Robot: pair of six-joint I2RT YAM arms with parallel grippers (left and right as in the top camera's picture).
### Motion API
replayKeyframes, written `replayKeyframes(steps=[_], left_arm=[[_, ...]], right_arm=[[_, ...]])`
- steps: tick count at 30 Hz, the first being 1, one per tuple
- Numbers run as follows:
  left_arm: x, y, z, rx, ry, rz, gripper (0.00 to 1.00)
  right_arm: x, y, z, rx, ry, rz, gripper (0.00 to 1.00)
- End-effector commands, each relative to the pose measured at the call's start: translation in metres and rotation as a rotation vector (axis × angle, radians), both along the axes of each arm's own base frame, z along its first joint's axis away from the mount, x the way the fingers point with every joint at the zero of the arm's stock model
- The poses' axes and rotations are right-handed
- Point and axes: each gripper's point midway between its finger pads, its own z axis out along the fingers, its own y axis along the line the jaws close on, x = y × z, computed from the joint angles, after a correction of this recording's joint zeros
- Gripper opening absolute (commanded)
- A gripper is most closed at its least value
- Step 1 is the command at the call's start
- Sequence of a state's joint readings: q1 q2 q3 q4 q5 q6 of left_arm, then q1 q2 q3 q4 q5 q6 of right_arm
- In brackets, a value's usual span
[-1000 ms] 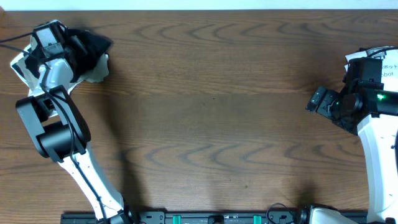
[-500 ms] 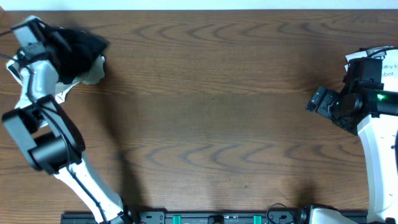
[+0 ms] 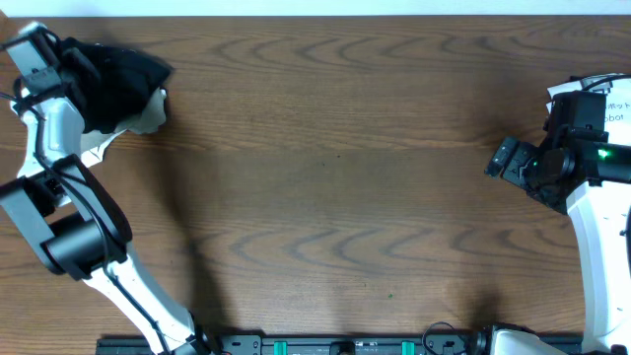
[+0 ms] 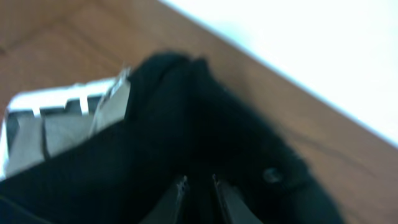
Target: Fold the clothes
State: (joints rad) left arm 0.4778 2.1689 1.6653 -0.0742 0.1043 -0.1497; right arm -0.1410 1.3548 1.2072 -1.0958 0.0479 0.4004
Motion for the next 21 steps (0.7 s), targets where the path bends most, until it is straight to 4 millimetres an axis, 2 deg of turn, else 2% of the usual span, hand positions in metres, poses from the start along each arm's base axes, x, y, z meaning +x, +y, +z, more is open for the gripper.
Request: replayKeyframes(steps=[1,3,5,7,9,11,12,13,17,21], left_arm=[[-0.012,0.009,-0.053,-0.030,0.101,0.016,0.17],[-0.018,0.013,-0.069,-0.047,0.130,0.027,0.27],[-0.024,0.017,-0.077,-0.063,0.150,0.039,0.28],[-0.028,0.020,-0.077,-0.071,0.156,0.044,0.28],[-0.026,0.017,-0.066,-0.090,0.127,0.017,0.29],[-0.018,0.007,-0.044,-0.119,0.065,-0.043,0.40],[-0.015,0.001,-0.031,-0.133,0.033,-0.076,0.54],[-0.011,-0.007,-0.015,-0.146,-0.006,-0.116,0.59],[-0.006,-0.034,0.056,-0.233,-0.162,-0.193,0.59],[-0.017,-0.052,0.113,-0.297,-0.249,-0.210,0.57]], right_arm=[[0.000,-0.003,-0.001,-0.004,0.004,0.002,0.99],[0.000,-0.003,-0.001,-0.004,0.004,0.003,0.99],[0.000,-0.003,-0.001,-0.004,0.004,0.002,0.99],[0.000,-0.003,-0.001,-0.004,0.004,0.002,0.99],[0.000,-0.003,-0.001,-0.004,0.004,0.002,0.99],[0.000,-0.003,-0.001,-0.004,0.004,0.002,0.99],[0.000,-0.003,-0.001,-0.004,0.004,0.002,0.99],[0.000,-0.003,-0.001,-0.004,0.004,0.002,0.99],[0.000,-0.003,-0.001,-0.004,0.004,0.002,0.99],[0.000,-0.003,-0.001,-0.004,0.004,0.002,0.99]])
